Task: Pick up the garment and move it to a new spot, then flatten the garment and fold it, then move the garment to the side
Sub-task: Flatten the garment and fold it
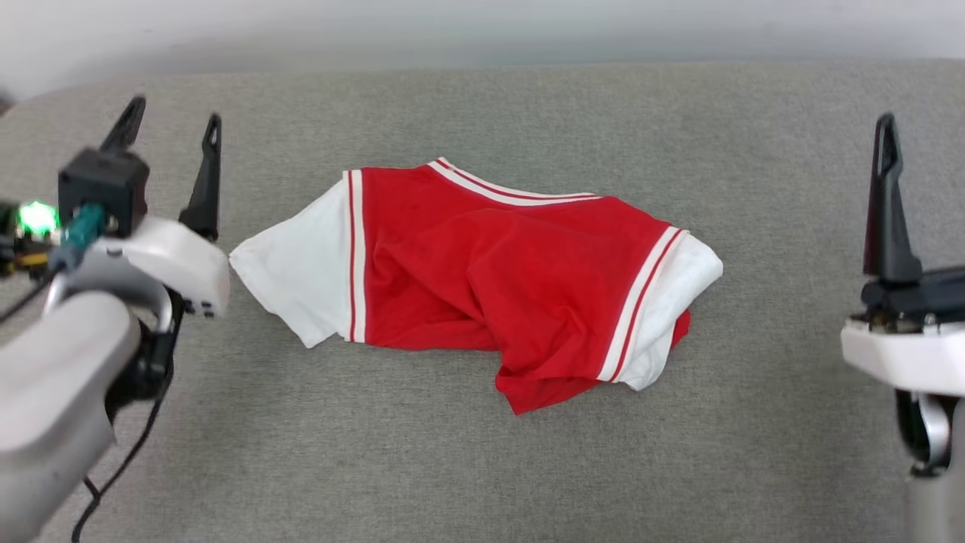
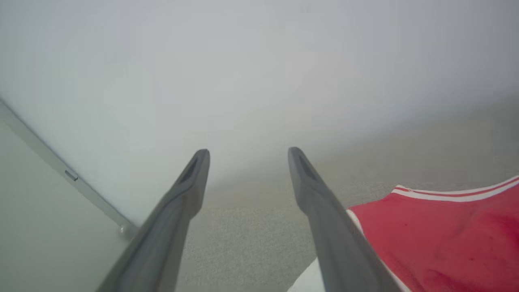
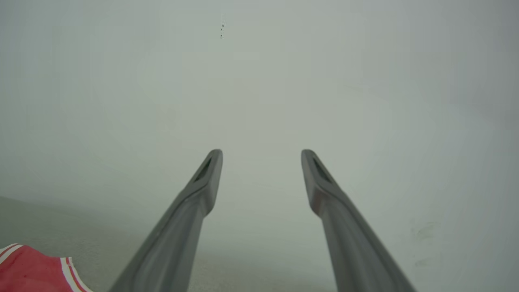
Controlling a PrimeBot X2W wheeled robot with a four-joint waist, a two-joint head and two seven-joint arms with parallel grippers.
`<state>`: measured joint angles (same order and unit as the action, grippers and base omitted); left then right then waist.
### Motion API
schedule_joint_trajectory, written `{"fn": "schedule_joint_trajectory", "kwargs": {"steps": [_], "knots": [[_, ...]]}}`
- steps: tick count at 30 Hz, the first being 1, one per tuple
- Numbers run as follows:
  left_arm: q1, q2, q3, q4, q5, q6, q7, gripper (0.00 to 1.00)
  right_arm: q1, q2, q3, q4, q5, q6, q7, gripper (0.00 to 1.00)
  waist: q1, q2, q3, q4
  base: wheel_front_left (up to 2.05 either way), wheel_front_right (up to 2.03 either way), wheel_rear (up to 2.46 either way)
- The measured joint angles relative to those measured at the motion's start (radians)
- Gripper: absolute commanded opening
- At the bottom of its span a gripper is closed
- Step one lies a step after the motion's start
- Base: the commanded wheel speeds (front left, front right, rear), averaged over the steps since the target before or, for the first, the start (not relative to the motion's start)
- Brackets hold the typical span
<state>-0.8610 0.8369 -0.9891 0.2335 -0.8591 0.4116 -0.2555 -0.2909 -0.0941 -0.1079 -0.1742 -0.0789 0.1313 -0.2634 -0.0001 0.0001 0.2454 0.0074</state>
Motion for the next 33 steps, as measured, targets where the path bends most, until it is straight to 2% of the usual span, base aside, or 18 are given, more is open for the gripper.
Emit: {"fn": "schedule_joint_trajectory", "kwargs": {"steps": [5,7,11,14,16,21,29,33], "knots": [[0.168,-0.002,0.153,-0.141,0.075,0.143,-0.006,1.00,-0.098,-0.123,0.090,0.083,0.021,0.000,0.000,1.00,0.0000,0.0000,-0.020,0.018,0.00,0.00,0.00],[0.257,-0.011,0.222,-0.198,0.119,0.190,-0.007,1.00,-0.139,-0.180,0.146,0.128,0.046,0.000,0.046,1.00,0.0000,0.0000,-0.025,0.023,0.00,0.00,0.00],[0.423,-0.059,0.362,-0.291,0.212,0.251,-0.007,1.00,-0.224,-0.305,0.298,0.187,0.167,0.000,0.281,1.00,0.0000,0.0000,-0.030,0.036,0.00,0.00,0.00],[0.531,-0.115,0.453,-0.338,0.280,0.267,-0.007,1.00,-0.286,-0.408,0.418,0.194,0.287,0.000,0.476,1.00,0.0000,0.0000,-0.028,0.048,0.00,0.00,0.00],[0.594,-0.161,0.505,-0.355,0.322,0.265,-0.007,1.00,-0.330,-0.474,0.499,0.190,0.373,0.000,0.610,1.00,0.0000,0.0000,-0.023,0.055,0.00,0.00,0.00],[0.691,-0.288,0.602,-0.388,0.419,0.226,-0.007,1.00,-0.437,-0.597,0.662,0.181,0.550,0.000,0.904,1.00,0.0000,0.0000,0.004,0.075,0.00,0.00,0.00],[0.734,-0.470,0.709,-0.369,0.523,0.092,-0.007,1.00,-0.594,-0.676,0.819,0.222,0.730,0.000,1.228,1.00,0.0001,0.0000,0.070,0.122,0.00,0.00,0.00],[0.727,-0.539,0.751,-0.354,0.571,0.022,-0.007,1.00,-0.622,-0.707,0.872,0.266,0.779,0.000,1.332,1.00,0.0001,0.0000,0.110,0.152,0.00,0.00,0.00]]}}
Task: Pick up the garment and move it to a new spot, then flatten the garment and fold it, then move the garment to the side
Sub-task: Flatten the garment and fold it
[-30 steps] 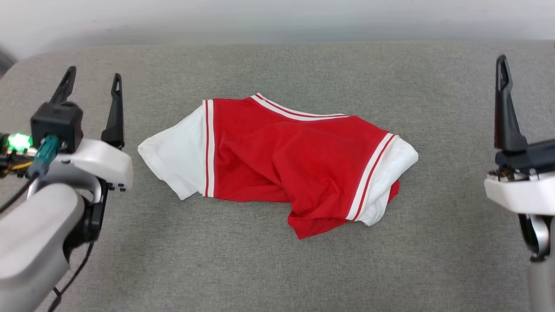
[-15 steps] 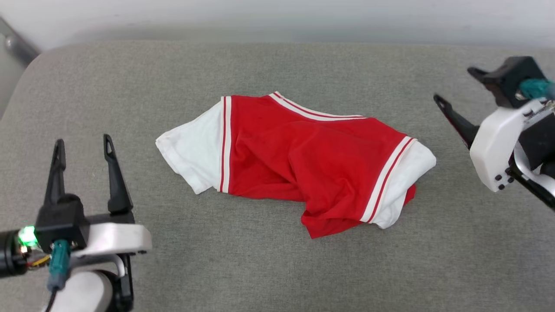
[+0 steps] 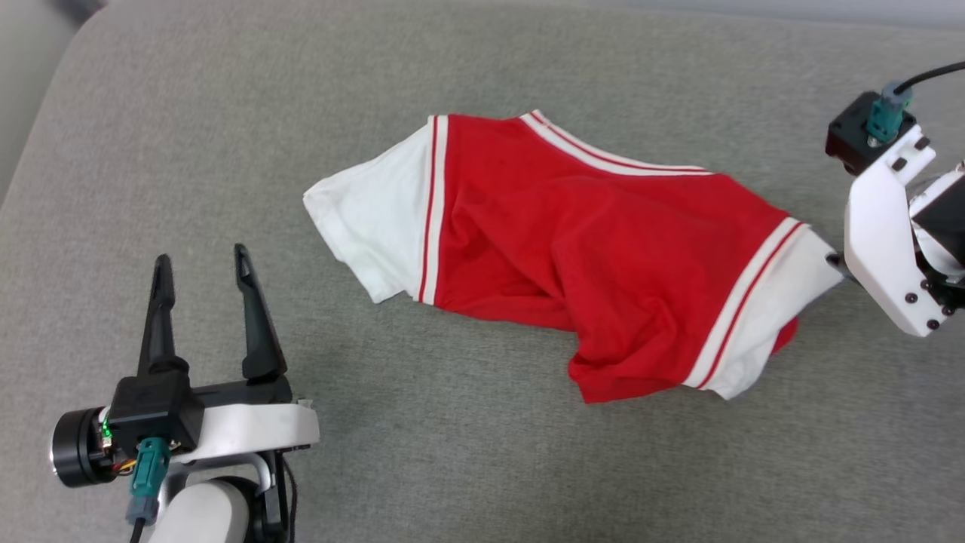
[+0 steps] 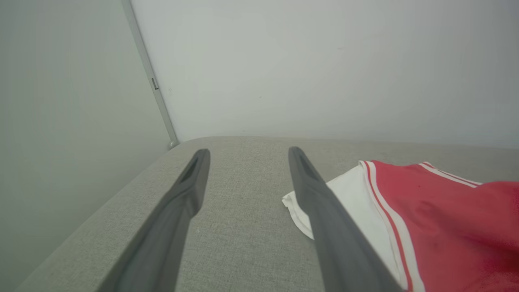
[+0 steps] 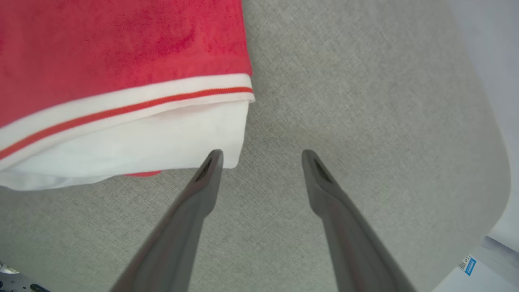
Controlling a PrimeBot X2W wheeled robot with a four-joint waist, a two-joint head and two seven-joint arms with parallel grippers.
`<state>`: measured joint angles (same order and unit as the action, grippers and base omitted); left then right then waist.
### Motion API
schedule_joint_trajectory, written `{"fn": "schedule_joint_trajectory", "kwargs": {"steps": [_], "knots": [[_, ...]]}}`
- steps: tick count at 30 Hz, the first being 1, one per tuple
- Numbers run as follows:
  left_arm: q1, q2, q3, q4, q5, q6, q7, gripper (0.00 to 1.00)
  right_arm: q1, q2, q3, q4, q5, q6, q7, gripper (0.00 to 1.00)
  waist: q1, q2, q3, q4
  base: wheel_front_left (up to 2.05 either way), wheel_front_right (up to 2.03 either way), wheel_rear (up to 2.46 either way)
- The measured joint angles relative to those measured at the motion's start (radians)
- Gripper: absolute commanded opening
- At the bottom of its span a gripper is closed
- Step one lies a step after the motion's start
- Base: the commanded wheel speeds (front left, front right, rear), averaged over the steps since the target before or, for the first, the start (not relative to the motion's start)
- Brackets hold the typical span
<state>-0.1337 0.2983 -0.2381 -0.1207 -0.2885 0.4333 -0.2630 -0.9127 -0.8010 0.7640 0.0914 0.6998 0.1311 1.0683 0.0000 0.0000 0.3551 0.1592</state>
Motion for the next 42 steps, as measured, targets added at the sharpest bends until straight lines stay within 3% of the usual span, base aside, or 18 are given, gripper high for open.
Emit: {"fn": "schedule_joint_trajectory", "kwargs": {"steps": [7,14,15,16,24,35,42], "knots": [[-0.026,-0.095,0.077,0.023,0.066,-0.100,0.000,1.00,0.018,-0.013,0.063,0.055,0.049,0.000,0.023,1.00,0.0000,0.0000,0.069,0.051,0.00,0.00,0.00],[-0.034,-0.158,0.140,0.040,0.120,-0.169,0.000,1.00,0.016,-0.042,0.109,0.058,0.089,0.000,-0.005,1.00,0.0000,0.0000,0.099,0.068,0.00,0.00,0.00],[-0.034,-0.163,0.149,0.042,0.127,-0.174,0.000,1.00,0.014,-0.042,0.114,0.058,0.092,0.000,-0.015,0.58,0.0000,0.0000,0.098,0.065,0.00,0.00,0.00],[-0.033,-0.168,0.157,0.044,0.132,-0.180,0.000,1.00,0.012,-0.042,0.120,0.058,0.094,0.000,-0.026,0.00,0.0000,0.0000,0.097,0.062,0.00,0.00,0.00],[-0.012,-0.197,0.207,0.064,0.173,-0.217,0.000,1.00,-0.013,-0.043,0.170,0.068,0.121,0.000,-0.113,0.00,0.0001,0.0000,0.056,0.025,0.00,0.00,0.00],[0.026,-0.216,0.243,0.057,0.198,-0.255,0.000,1.00,0.009,-0.271,0.118,0.116,0.187,0.000,-0.172,0.00,0.0000,0.0000,0.012,-0.035,0.00,0.00,0.00],[0.003,-0.228,0.238,0.062,0.212,-0.275,0.000,1.00,0.113,-0.245,0.083,0.253,0.163,0.000,-0.212,0.00,0.0001,0.0000,0.062,-0.020,0.00,0.00,0.00]]}}
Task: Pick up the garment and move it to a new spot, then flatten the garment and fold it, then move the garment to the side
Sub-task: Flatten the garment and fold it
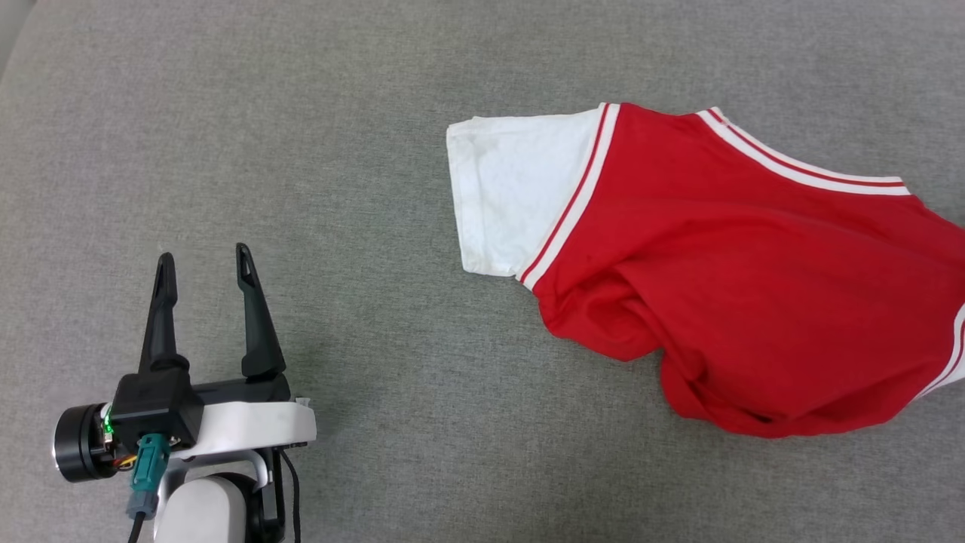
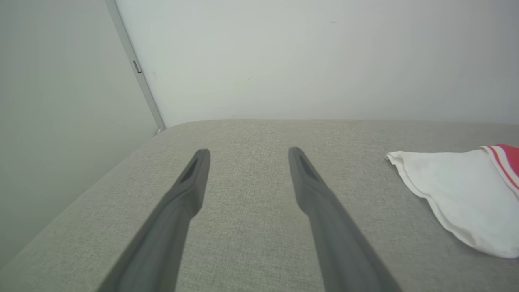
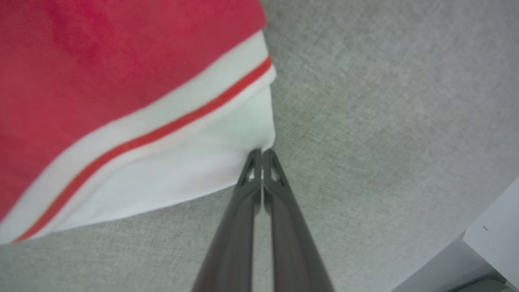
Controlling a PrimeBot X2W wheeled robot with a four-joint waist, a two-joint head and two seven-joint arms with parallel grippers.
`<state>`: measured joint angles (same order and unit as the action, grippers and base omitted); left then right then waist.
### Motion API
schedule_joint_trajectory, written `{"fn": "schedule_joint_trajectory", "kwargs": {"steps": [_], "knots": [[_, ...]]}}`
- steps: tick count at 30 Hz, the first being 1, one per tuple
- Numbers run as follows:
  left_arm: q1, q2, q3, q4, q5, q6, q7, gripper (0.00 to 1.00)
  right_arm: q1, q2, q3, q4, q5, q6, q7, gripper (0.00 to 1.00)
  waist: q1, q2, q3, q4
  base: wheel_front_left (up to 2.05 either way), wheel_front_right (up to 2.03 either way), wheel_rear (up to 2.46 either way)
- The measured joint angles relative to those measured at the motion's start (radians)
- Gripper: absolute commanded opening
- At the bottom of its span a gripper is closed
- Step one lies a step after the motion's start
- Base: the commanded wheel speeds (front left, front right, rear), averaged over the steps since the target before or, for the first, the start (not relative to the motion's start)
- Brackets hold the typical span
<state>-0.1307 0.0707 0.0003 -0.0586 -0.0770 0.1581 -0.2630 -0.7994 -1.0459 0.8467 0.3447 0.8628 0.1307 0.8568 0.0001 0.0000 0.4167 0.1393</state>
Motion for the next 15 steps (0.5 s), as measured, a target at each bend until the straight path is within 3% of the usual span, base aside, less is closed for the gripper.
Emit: {"fn": "schedule_joint_trajectory", "kwargs": {"steps": [5,6,7,15], "knots": [[0.003,-0.003,0.016,0.011,0.011,-0.008,0.000,1.00,0.024,0.044,-0.035,0.045,-0.031,0.000,-0.068,0.00,-0.0001,0.0000,-0.005,0.003,0.00,0.00,0.00],[0.004,-0.003,0.020,0.016,0.013,-0.008,0.000,1.00,0.028,0.055,-0.044,0.055,-0.041,0.000,-0.091,0.31,0.0000,0.0001,-0.012,0.001,0.00,0.00,0.00],[0.007,-0.003,0.023,0.020,0.014,-0.009,0.000,1.00,0.031,0.063,-0.049,0.060,-0.055,0.000,-0.115,1.00,0.0000,0.0000,-0.021,-0.001,0.00,0.00,0.00],[0.042,-0.002,0.042,0.035,0.031,-0.017,0.000,1.00,0.061,0.129,-0.211,0.068,-0.177,0.000,-0.465,1.00,0.0000,0.0000,-0.114,-0.029,0.00,0.00,0.00]]}}
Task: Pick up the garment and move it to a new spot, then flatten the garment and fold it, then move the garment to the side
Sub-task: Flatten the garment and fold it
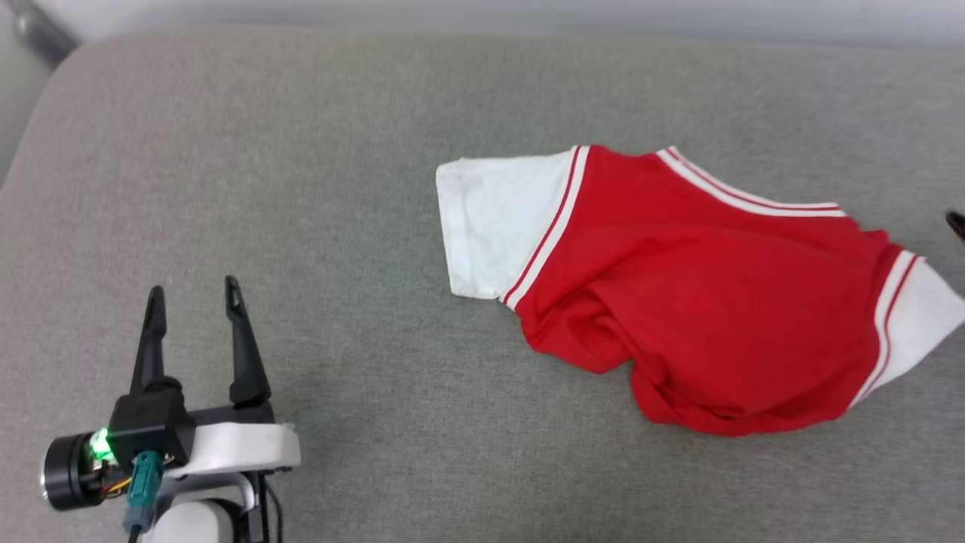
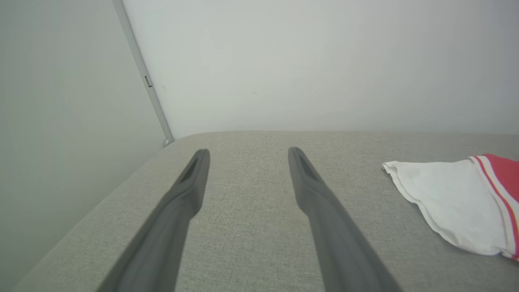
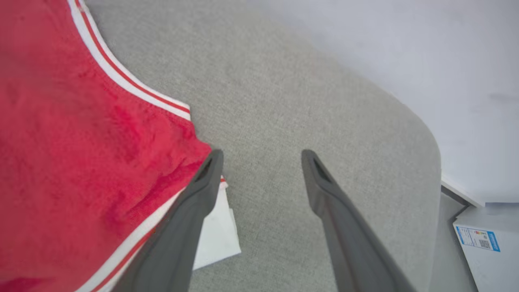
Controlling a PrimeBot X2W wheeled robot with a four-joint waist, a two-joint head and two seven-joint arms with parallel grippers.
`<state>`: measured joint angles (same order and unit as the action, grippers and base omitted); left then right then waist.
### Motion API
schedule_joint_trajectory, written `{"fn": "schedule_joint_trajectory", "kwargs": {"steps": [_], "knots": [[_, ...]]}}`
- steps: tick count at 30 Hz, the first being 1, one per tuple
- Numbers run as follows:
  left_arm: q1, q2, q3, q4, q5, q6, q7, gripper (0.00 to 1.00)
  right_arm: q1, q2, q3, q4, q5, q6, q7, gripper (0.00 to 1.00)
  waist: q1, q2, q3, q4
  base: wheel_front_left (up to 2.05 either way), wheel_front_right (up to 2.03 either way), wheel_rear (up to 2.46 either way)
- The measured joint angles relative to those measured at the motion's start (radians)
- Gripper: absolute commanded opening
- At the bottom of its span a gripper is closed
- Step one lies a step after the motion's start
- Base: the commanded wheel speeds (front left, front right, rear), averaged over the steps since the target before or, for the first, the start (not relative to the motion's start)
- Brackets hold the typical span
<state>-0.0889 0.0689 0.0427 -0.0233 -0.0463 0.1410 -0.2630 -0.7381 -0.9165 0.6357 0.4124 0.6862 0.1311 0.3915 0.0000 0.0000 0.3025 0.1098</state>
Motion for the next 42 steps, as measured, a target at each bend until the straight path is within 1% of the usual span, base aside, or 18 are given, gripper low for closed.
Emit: {"fn": "schedule_joint_trajectory", "kwargs": {"steps": [3,5,7,9,12,14,17,20,22,25,29,33,36,39,42], "knots": [[0.014,0.013,0.014,0.003,0.007,-0.001,0.000,1.00,0.039,0.055,-0.089,-0.007,-0.080,0.000,-0.155,1.00,0.0000,0.0000,-0.034,-0.017,0.00,0.00,0.00],[0.021,0.020,0.020,0.011,0.008,-0.007,0.000,1.00,0.073,0.096,-0.166,-0.015,-0.141,0.000,-0.245,1.00,0.0000,0.0000,-0.054,-0.031,0.00,0.00,0.00],[0.022,0.030,0.023,0.018,0.009,-0.013,0.000,1.00,0.117,0.149,-0.253,-0.031,-0.207,0.000,-0.329,1.00,0.0000,0.0000,-0.073,-0.045,0.00,0.00,0.00],[0.018,0.047,0.025,0.026,0.009,-0.028,0.000,1.00,0.172,0.216,-0.348,-0.063,-0.273,0.000,-0.395,1.00,-0.0001,0.0000,-0.089,-0.059,0.00,0.00,0.00],[-0.012,0.078,0.022,0.053,0.016,-0.049,0.000,1.00,0.273,0.332,-0.489,-0.146,-0.381,0.000,-0.463,1.00,-0.0001,0.0000,-0.109,-0.079,0.00,0.00,0.00],[-0.053,0.104,0.020,0.074,0.017,-0.066,0.000,1.00,0.345,0.412,-0.565,-0.210,-0.438,0.000,-0.492,1.00,-0.0001,0.0000,-0.117,-0.091,0.00,0.00,0.00],[-0.130,0.154,0.021,0.136,0.015,-0.107,0.002,1.00,0.447,0.521,-0.638,-0.314,-0.513,0.000,-0.518,1.00,-0.0001,0.0000,-0.123,-0.109,0.00,0.00,0.00],[-0.236,0.202,0.014,0.188,0.013,-0.143,0.029,1.00,0.536,0.619,-0.681,-0.399,-0.560,0.000,-0.540,1.00,-0.0001,0.0000,-0.123,-0.126,0.00,0.00,0.00],[-0.304,0.220,-0.004,0.209,0.017,-0.167,0.061,1.00,0.584,0.668,-0.705,-0.441,-0.576,0.000,-0.555,1.00,0.0000,0.0000,-0.124,-0.134,0.00,0.00,0.00],[-0.410,0.263,-0.036,0.232,0.031,-0.204,0.132,1.00,0.636,0.729,-0.723,-0.486,-0.595,0.000,-0.575,1.00,0.0000,0.0000,-0.119,-0.148,0.00,0.00,0.00],[-0.547,0.321,-0.111,0.255,0.059,-0.248,0.238,1.00,0.682,0.789,-0.734,-0.518,-0.601,0.000,-0.598,1.00,0.0000,0.0000,-0.099,-0.167,0.00,0.00,0.00],[-0.684,0.366,-0.180,0.293,0.039,-0.265,0.336,1.00,0.700,0.822,-0.727,-0.536,-0.602,0.000,-0.621,1.00,0.0000,0.0000,-0.068,-0.191,0.00,0.00,0.00],[-0.767,0.392,-0.260,0.341,-0.026,-0.269,0.443,1.00,0.703,0.837,-0.712,-0.542,-0.601,0.000,-0.634,1.00,0.0000,0.0000,-0.041,-0.209,0.00,0.00,0.00],[-0.849,0.421,-0.374,0.386,-0.146,-0.270,0.576,1.00,0.704,0.850,-0.702,-0.550,-0.601,0.000,-0.641,1.00,0.0000,0.0000,-0.010,-0.227,0.00,0.00,0.00],[-0.938,0.474,-0.507,0.416,-0.264,-0.270,0.737,1.00,0.702,0.856,-0.689,-0.558,-0.601,0.000,-0.647,1.00,0.0000,0.0000,0.026,-0.243,0.00,0.00,0.00]]}}
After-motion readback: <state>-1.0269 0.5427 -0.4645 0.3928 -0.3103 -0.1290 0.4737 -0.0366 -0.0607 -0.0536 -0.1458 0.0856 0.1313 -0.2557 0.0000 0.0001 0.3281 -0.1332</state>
